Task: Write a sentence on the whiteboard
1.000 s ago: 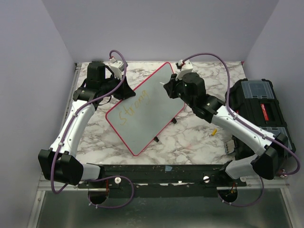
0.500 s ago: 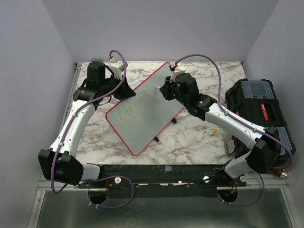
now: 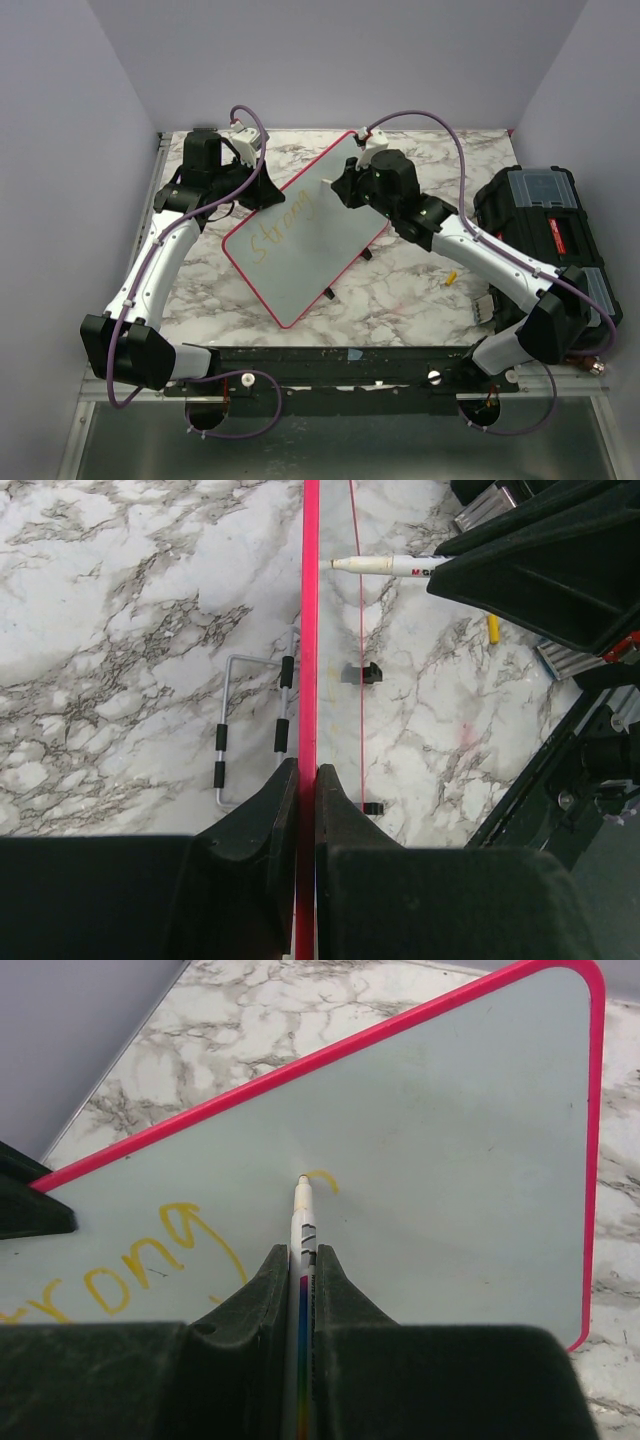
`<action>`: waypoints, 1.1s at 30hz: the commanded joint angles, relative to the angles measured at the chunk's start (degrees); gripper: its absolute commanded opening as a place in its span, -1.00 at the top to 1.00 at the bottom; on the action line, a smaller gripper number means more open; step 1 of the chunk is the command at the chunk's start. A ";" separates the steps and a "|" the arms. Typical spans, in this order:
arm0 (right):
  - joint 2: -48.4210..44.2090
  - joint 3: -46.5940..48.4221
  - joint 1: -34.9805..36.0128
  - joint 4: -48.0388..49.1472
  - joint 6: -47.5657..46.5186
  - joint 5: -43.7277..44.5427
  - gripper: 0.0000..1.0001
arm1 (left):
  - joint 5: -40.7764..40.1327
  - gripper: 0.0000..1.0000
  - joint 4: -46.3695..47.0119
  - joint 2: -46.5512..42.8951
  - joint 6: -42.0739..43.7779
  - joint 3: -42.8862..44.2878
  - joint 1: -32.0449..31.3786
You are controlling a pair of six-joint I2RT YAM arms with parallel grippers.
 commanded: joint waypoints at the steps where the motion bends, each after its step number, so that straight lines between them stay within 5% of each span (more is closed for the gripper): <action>1: 1.14 -0.41 -0.13 0.86 -0.16 -4.90 0.99 | 0.92 1.00 -0.27 -0.51 2.33 -0.60 -0.82; 14: -0.78 -5.62 -0.10 -0.71 0.15 -1.37 0.99 | 0.75 1.00 -0.36 -0.42 2.42 -0.60 -0.82; 33: 2.17 1.67 -0.07 -1.87 -0.52 4.35 0.99 | 0.52 1.00 -0.45 -0.42 2.45 -0.69 -0.84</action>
